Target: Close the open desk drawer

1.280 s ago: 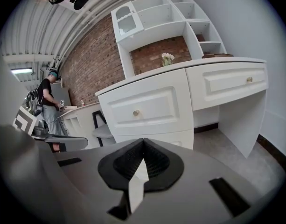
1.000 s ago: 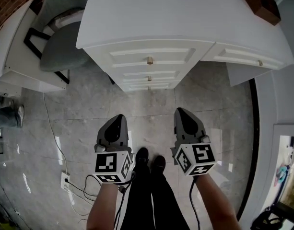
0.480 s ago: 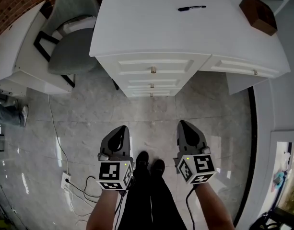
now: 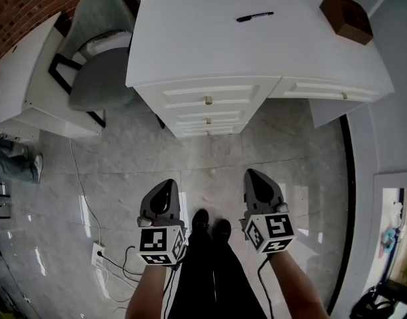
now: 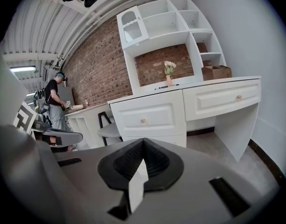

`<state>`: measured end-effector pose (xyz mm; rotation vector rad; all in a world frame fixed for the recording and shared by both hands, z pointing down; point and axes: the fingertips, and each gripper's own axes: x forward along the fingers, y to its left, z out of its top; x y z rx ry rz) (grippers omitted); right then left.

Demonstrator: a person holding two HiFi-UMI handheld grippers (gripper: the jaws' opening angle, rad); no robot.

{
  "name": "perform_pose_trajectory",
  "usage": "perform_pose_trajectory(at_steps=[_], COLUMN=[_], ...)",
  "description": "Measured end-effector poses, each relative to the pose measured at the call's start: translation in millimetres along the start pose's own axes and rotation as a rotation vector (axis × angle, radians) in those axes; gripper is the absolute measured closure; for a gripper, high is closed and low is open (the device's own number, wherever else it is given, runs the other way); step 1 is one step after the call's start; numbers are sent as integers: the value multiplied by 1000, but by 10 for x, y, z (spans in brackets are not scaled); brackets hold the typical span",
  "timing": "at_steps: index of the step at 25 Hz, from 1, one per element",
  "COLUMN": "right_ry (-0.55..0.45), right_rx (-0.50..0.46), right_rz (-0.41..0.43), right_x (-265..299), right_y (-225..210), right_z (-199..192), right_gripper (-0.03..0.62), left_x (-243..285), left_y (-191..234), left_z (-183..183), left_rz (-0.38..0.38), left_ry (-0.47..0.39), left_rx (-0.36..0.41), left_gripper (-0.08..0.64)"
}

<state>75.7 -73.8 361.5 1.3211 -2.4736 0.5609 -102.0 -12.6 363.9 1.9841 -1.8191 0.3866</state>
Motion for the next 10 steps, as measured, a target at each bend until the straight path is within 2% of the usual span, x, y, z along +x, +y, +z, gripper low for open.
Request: perform_pose_trajectory(at_steps=[10], right_ry=[6], right_rx=[2], right_rz=[-4], right_x=[-22], right_y=[-38], right_z=[-97], right_gripper=[588], left_x=[59], left_y=[-28], left_z=[-95], left_rz=[-10], left_ry=[12], left_rx=[5], left_gripper=[551])
